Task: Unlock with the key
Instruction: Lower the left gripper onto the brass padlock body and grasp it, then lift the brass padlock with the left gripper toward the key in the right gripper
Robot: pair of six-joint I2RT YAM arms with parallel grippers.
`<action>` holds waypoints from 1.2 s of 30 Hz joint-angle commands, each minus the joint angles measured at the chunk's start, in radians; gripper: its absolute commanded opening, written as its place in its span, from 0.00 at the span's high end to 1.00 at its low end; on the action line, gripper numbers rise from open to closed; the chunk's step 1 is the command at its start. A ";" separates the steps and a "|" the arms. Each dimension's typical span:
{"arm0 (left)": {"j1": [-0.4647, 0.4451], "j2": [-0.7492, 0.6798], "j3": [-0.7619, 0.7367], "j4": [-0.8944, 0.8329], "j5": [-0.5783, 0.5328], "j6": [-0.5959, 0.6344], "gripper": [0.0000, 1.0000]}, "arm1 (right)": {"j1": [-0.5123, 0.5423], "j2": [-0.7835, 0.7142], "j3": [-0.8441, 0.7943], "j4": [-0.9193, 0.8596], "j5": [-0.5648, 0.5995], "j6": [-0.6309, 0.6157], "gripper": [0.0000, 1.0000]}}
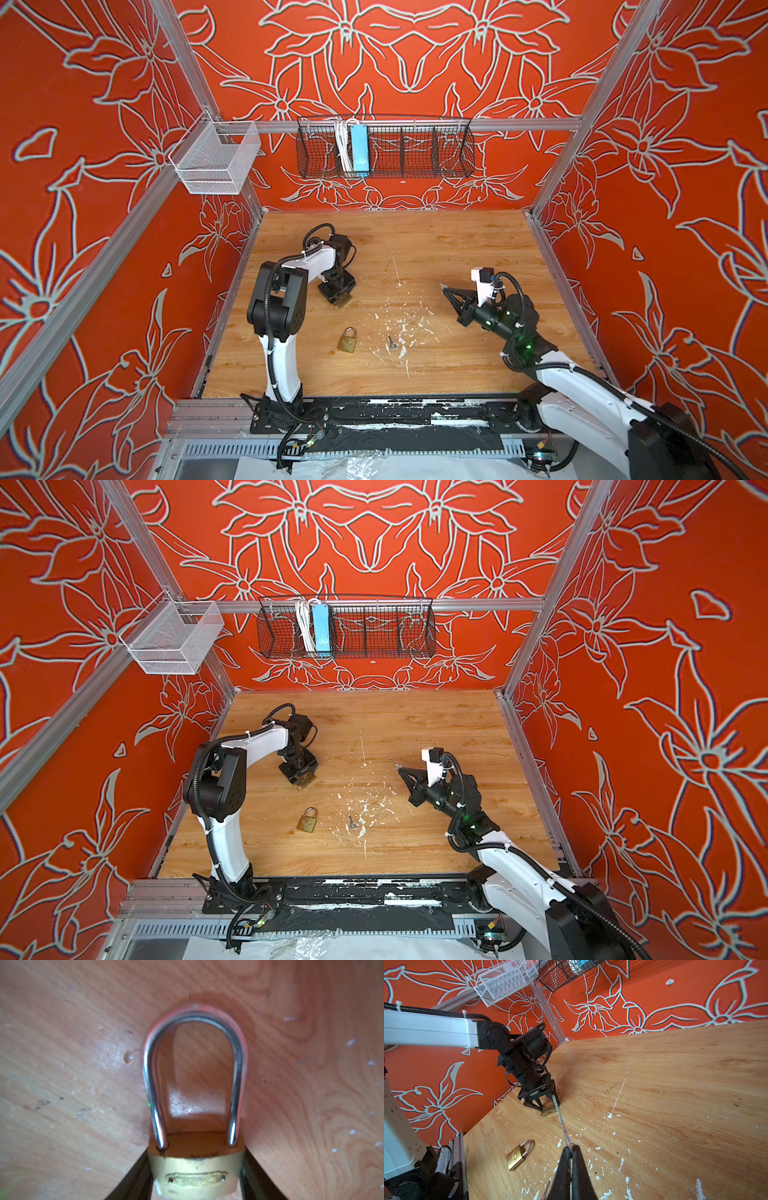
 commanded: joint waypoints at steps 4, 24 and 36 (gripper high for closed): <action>-0.004 -0.025 -0.073 0.083 0.086 0.049 0.70 | 0.006 0.026 0.029 0.030 0.009 -0.008 1.00; -0.297 -0.605 -0.394 0.664 0.030 0.026 1.00 | 0.007 0.015 -0.003 -0.001 0.171 -0.069 1.00; -0.506 -0.664 -0.511 0.904 -0.059 0.013 1.00 | 0.034 -0.023 -0.019 -0.004 0.197 -0.112 1.00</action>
